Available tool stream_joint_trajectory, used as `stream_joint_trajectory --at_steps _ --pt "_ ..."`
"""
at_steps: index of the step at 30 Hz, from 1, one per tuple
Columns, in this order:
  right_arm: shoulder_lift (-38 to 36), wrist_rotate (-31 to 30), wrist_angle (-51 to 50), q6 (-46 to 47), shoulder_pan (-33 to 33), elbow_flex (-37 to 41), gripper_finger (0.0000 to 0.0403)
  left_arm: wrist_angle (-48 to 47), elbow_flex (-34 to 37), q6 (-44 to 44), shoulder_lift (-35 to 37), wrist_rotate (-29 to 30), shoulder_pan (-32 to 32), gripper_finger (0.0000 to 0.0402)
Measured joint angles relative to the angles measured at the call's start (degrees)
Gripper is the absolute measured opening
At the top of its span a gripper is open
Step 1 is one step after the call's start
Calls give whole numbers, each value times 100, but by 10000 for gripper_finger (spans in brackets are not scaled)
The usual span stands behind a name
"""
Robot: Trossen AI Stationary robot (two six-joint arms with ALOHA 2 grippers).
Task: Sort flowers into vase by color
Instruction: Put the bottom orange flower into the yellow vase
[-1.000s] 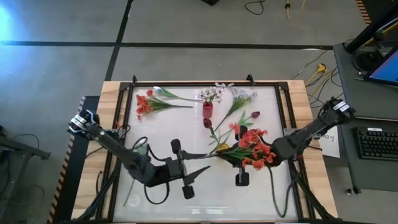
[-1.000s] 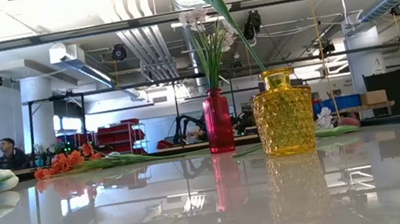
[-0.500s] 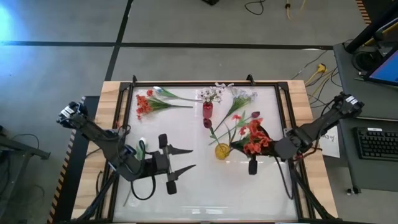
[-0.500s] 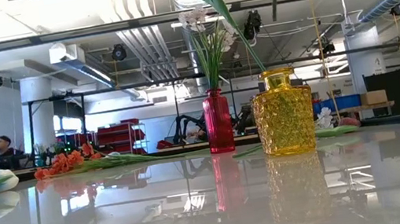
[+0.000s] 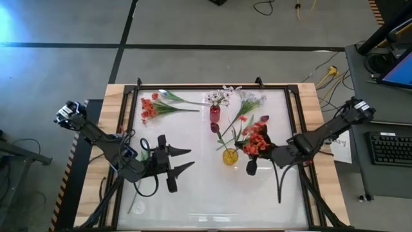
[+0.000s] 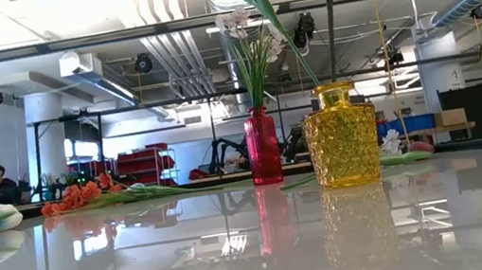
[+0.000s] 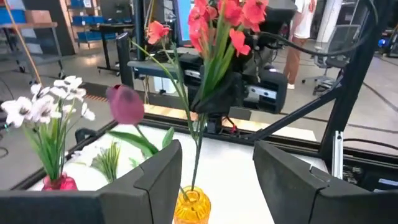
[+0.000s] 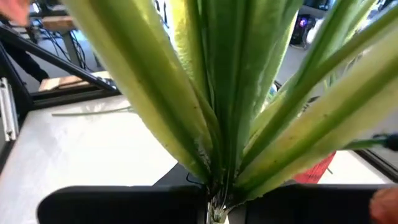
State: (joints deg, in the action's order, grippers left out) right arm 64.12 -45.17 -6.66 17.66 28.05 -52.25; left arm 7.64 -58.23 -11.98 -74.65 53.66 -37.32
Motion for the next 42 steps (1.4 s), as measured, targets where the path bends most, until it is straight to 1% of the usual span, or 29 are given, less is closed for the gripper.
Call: stream_joint_trajectory --at_steps 4,6,10,18,21,24,30,36,39,42 --pt "206 4 -10 113 -22 0 18 -39 181 -194 122 120 0 184" --pt "301 4 -15 166 -24 0 18 -158 187 -272 152 283 0 184" --pt "468 2 -13 221 -24 0 18 -296 189 -344 162 423 0 184" --pt "614 -2 -24 495 -35 0 18 -404 189 -403 162 446 0 184" --pt "618 -2 -45 532 -35 0 27 -420 189 -405 162 446 0 184" --pt "624 -2 -59 532 -35 12 46 -437 189 -408 162 447 0 184" --pt "624 0 -113 534 -35 22 99 -453 189 -408 162 449 0 184" --pt "575 57 -513 614 -33 26 156 -465 189 -408 162 449 0 184" --pt "541 200 -738 794 -35 15 188 -487 189 -421 162 449 0 184" --pt "525 220 -919 949 -33 2 220 -542 189 -505 162 449 0 184"
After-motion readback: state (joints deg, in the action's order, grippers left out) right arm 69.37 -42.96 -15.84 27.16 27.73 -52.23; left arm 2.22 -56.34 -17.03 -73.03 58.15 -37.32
